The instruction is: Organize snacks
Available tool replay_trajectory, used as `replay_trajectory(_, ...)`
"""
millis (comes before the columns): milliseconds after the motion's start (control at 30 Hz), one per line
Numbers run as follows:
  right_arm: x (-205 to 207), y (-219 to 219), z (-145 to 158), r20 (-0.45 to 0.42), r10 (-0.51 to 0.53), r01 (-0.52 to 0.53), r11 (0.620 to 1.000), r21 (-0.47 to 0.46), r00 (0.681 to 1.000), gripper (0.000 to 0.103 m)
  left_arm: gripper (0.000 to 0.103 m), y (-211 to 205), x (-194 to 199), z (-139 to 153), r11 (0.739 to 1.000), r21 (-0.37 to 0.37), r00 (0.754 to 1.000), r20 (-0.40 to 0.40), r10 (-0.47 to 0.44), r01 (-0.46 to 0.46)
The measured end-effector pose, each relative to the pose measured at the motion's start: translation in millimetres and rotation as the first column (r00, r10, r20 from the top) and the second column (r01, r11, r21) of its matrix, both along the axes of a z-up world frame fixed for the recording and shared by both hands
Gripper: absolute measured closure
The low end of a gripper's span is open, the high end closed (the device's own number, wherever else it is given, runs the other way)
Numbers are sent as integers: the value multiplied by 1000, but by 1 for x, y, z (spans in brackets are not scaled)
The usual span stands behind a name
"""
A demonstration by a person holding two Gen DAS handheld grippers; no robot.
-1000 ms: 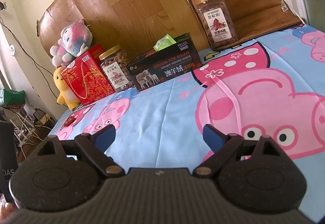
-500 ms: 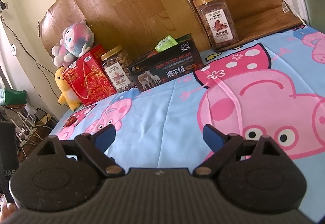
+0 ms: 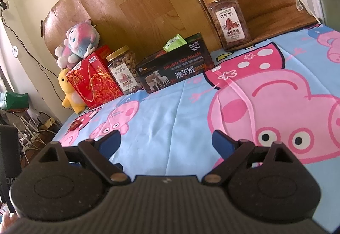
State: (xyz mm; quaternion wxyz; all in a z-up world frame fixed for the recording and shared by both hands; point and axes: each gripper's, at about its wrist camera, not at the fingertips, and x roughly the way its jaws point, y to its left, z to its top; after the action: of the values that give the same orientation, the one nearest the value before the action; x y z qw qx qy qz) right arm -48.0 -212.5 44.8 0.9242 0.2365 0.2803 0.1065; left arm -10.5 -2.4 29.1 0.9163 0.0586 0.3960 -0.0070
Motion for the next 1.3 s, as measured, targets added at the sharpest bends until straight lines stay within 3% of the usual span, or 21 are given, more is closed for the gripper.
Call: replay_trajectory(1300,2,-2,-3,-11,7,-7,1000,13,1000,9,0,-1,3,-7,1000,25,1000,-28,7,-6)
